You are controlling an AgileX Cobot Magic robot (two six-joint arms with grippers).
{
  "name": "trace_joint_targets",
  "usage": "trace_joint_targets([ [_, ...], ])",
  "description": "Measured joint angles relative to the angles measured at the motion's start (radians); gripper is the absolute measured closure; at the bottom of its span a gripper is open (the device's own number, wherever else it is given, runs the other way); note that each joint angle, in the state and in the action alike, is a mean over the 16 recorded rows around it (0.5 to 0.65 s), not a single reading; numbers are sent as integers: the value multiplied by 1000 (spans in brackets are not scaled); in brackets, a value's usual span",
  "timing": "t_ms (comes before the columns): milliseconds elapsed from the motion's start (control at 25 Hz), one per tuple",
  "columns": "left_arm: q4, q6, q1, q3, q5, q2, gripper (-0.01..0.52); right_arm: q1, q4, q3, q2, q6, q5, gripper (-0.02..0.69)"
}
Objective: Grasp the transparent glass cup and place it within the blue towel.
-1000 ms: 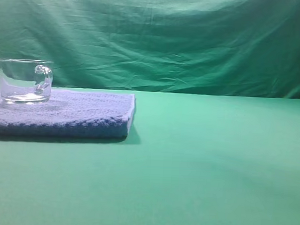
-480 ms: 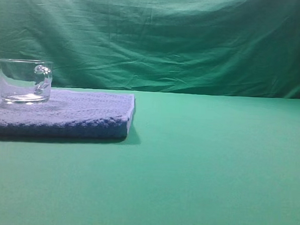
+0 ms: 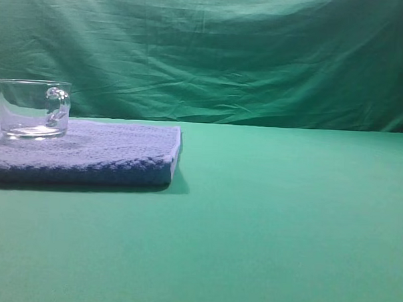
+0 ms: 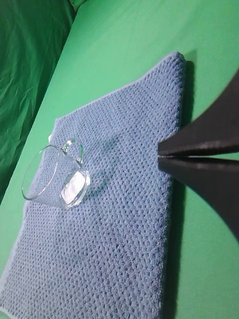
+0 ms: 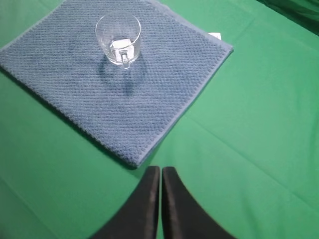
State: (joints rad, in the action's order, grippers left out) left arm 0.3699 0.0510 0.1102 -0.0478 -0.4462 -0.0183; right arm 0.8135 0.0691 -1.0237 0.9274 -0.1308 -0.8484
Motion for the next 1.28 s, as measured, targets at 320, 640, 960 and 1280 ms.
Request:
trace_joint_targets([
  [320,0,0,0,0,0,0,514,0,-33,275,-217,-9,166,665],
  [640,0,0,0,0,0,0,514,-1,-14,344,-306,-13,210,665],
  [960,0,0,0,0,0,0,514,-83,32,373,-353,-13,237,652],
  [1280,0,0,0,0,0,0,514,-301,46,512,-504,-14,292,628],
])
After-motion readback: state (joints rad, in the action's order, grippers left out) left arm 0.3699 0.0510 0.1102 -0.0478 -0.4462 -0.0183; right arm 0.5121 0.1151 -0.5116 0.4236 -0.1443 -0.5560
